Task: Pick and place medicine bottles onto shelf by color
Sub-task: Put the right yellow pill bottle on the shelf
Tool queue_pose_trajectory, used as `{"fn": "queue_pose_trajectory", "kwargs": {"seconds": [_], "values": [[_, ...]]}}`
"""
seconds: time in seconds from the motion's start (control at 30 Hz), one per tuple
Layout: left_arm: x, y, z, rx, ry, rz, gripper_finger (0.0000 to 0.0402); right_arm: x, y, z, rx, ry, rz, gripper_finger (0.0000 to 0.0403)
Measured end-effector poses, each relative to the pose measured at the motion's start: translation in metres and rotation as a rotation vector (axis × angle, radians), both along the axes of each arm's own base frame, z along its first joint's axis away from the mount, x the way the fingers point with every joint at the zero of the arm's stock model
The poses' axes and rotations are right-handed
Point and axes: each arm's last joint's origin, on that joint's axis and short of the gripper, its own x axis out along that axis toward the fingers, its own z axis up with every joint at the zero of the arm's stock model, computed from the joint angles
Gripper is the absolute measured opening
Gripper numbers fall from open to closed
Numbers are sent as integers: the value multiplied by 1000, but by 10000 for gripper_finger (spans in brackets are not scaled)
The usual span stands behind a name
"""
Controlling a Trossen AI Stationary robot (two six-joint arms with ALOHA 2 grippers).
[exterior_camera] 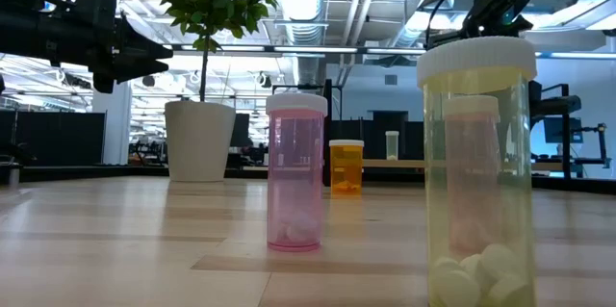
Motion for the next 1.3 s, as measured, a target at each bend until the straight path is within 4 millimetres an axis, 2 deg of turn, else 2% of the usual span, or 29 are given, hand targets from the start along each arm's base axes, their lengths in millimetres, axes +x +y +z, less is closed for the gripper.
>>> {"fn": "queue_pose_trajectory", "kwargs": {"seconds": [0.13, 0.3, 0.5, 0.63, 0.9, 1.3], "values": [[0, 0, 0, 0, 0, 0, 181, -1, 1, 2, 2, -14, 1, 126], [0, 0, 0, 0, 0, 0, 181, -4, 4, 14, -12, -83, 3, 126], [0, 0, 0, 0, 0, 1, 181, -12, 13, 35, 17, -242, 28, 126], [0, 0, 0, 0, 0, 1, 181, -10, 24, 46, 53, -367, 85, 120], [0, 0, 0, 0, 0, 2, 181, 11, 49, 54, 126, -551, 200, 112], [0, 0, 0, 0, 0, 2, 181, 61, 96, 27, 227, -581, 347, 112]]}}
